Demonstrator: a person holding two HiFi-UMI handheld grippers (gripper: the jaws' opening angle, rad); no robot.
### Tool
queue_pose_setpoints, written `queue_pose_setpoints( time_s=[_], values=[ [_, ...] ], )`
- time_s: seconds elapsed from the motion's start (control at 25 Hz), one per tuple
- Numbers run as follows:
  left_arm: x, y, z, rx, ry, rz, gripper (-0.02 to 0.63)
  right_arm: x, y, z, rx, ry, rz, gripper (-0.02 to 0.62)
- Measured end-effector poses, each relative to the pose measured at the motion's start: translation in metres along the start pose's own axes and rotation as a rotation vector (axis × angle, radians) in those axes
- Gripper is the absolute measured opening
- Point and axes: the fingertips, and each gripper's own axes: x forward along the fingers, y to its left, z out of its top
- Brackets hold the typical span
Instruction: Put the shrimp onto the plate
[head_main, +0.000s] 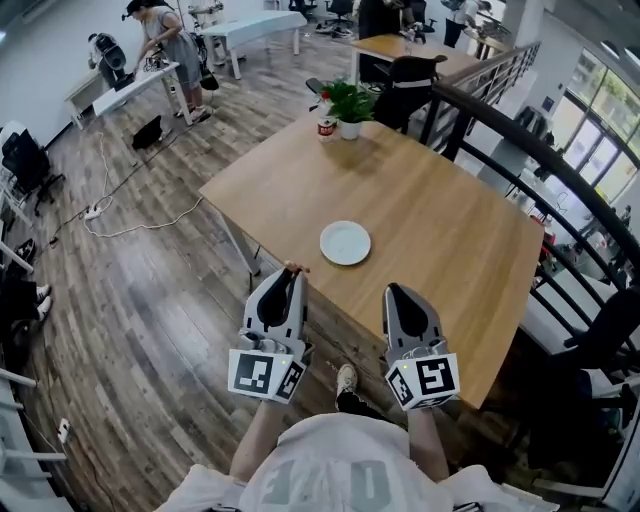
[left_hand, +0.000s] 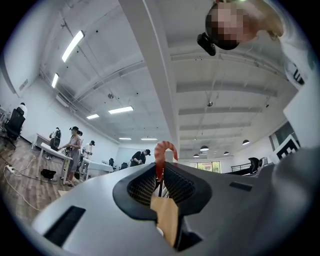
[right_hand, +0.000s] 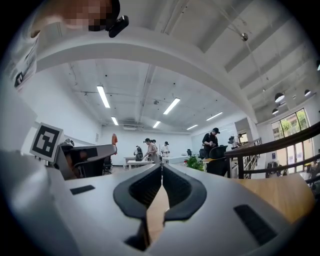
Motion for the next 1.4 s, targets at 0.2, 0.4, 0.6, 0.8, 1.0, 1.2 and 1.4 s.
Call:
queue_pose_setpoints(
  time_s=[0.2, 0.4, 0.6, 0.8, 1.0, 1.2, 1.4],
  values=[
    [0.077, 0.009, -0.007, 0.012, -0.020, 0.005, 0.052, 0.055, -0.048, 0.011, -0.042, -0.019, 0.039, 0.021],
    [0.122, 0.013, -0.020, -0.002, 0.007, 0.003, 0.052, 0.089, -0.079, 0.008, -0.046, 0.008, 0.052, 0.021],
    [0.147, 0.025, -0.025, 0.006, 0.023, 0.002, 0.052, 0.114, -0.085, 0.006, -0.038, 0.013, 0.075, 0.021],
    [0.167, 0.036, -0.026, 0.015, 0.031, -0.027, 0.052, 0.137, -0.092, 0.009, -0.008, 0.011, 0.044, 0.021],
    [0.190, 0.044, -0.029, 0.043, 0.043, -0.079, 0.052, 0.157, -0.097, 0.013, -0.015, -0.002, 0.008, 0.021],
    [0.207, 0.049, -0.050, 0.029, 0.094, -0.108, 0.052, 0.168, -0.103, 0.010, -0.007, 0.014, -0.026, 0.021],
    [0.216, 0.048, -0.094, -0.008, 0.231, -0.138, 0.052, 0.172, -0.108, 0.004, 0.004, 0.035, -0.045, 0.021]
  ],
)
